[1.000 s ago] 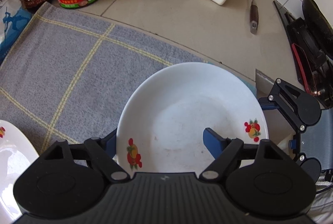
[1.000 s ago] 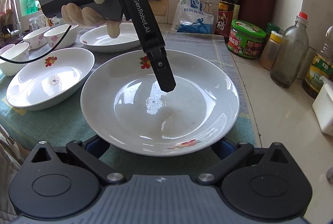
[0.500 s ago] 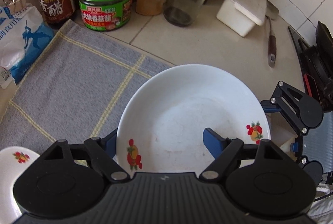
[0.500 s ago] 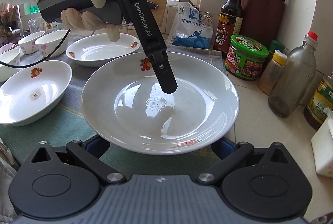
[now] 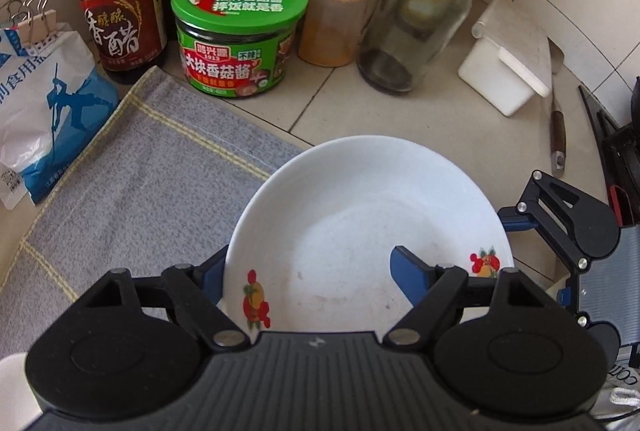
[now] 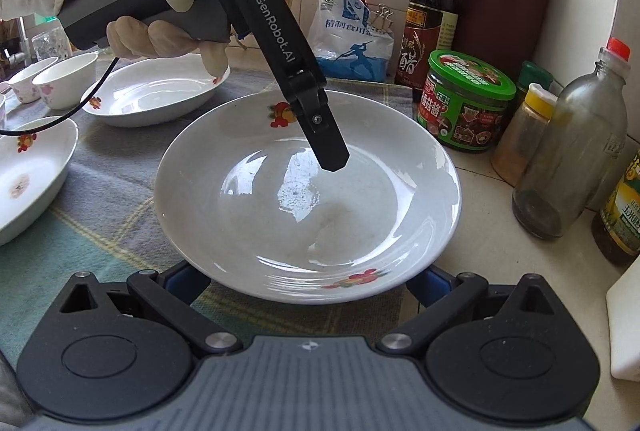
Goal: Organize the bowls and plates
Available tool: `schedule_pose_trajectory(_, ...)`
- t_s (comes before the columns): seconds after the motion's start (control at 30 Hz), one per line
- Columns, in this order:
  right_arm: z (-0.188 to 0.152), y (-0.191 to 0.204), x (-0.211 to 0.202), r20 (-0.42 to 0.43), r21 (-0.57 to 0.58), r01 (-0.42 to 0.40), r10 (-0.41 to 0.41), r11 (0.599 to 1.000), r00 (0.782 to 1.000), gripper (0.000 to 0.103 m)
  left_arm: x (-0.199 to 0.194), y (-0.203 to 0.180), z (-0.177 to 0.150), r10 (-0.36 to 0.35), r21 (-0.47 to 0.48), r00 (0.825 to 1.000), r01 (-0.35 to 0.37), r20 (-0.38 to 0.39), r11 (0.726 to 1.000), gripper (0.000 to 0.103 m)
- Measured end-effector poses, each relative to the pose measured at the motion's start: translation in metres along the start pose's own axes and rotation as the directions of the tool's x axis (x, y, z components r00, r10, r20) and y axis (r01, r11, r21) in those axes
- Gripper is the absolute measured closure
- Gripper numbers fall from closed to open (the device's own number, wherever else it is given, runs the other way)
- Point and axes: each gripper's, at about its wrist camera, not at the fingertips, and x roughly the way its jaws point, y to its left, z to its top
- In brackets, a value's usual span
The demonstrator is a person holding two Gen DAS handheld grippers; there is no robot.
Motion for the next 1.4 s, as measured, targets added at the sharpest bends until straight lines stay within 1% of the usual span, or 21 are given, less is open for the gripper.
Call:
schedule_pose_trajectory(0.4, 0.002, -0.009, 0.010, -0.016, 0.011, 0.011, -0.011, 1.000, 1.000, 0.000, 0.018, 0.011, 0.007, 0.006, -0.039, 1.000, -0.006, 0.017, 0.999, 0.022)
schedule_pose_trajectory(1.03, 0.006, -0.010, 0.013, -0.039, 0.031, 0.020, -0.019, 0.999, 0.999, 0.000, 0.019, 0.009, 0.009, 0.033, -0.027, 0.999, -0.032, 0.024, 0.999, 0.022)
schedule_pose_trajectory(1.1, 0.005, -0.011, 0.013, -0.043, 0.033, 0.021, -0.019, 0.999, 0.999, 0.000, 0.017, 0.008, 0.008, 0.038, -0.029, 0.999, -0.037, 0.027, 0.999, 0.020)
schedule_pose_trajectory(1.23, 0.005, -0.009, 0.009, -0.042, 0.025, 0.040, -0.039, 0.999, 0.998, 0.000, 0.010, 0.003, 0.004, 0.066, -0.022, 0.997, -0.065, 0.045, 0.998, 0.020)
schedule_pose_trajectory(1.4, 0.005, -0.006, -0.003, -0.037, 0.058, 0.051, -0.049, 0.997, 0.998, 0.000, -0.016, -0.008, -0.012, 0.127, -0.013, 0.985, -0.127, 0.114, 0.992, 0.020)
